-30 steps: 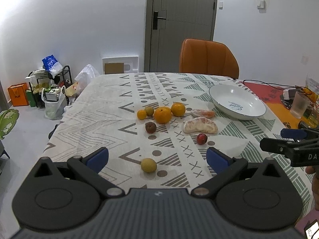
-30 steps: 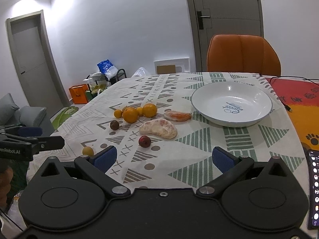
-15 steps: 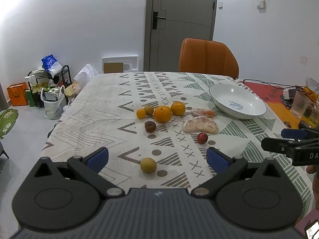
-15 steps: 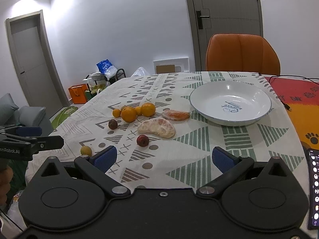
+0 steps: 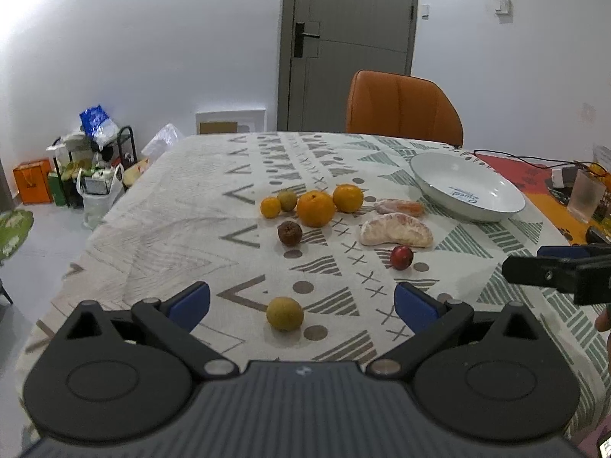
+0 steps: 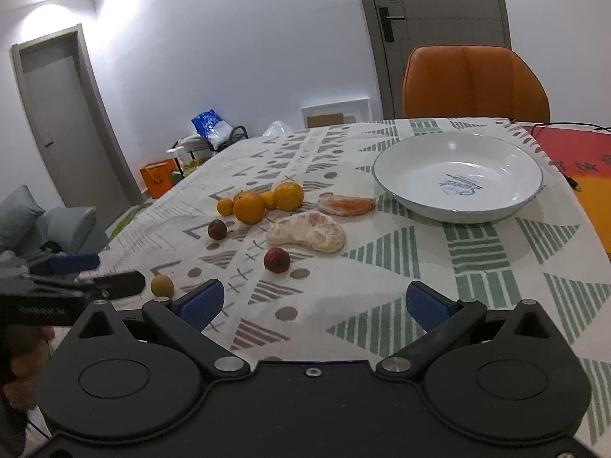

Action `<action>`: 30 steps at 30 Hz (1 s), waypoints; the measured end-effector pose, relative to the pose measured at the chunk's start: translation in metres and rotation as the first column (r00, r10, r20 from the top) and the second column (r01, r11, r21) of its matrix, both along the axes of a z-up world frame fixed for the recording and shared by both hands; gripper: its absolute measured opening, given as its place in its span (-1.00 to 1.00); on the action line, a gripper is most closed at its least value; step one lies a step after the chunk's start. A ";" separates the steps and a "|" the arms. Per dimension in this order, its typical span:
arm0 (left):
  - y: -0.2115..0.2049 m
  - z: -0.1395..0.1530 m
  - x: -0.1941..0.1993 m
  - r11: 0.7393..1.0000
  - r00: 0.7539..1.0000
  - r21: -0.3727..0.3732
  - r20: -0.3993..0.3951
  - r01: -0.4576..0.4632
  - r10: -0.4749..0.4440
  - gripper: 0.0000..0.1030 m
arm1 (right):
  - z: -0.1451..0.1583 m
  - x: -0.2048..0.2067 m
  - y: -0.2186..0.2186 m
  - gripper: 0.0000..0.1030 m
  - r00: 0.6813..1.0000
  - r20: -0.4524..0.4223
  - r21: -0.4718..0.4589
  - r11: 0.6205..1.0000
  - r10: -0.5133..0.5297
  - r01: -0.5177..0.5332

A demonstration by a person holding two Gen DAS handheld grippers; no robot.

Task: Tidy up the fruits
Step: 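Grasp the yellow-green round fruit with the left tool while the right tool grasps the red plum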

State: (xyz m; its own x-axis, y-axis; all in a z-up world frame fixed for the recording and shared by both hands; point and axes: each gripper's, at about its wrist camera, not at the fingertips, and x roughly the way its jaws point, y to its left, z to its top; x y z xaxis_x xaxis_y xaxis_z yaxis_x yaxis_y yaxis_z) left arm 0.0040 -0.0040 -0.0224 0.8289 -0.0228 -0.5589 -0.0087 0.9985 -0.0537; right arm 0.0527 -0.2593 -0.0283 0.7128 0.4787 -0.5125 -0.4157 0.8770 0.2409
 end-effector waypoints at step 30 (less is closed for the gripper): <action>0.032 -0.040 0.032 0.992 0.999 -0.129 -0.045 -0.002 -0.004 -0.50 | -0.032 0.049 0.034 0.38 0.997 -0.047 0.018 0.998 0.057 -0.056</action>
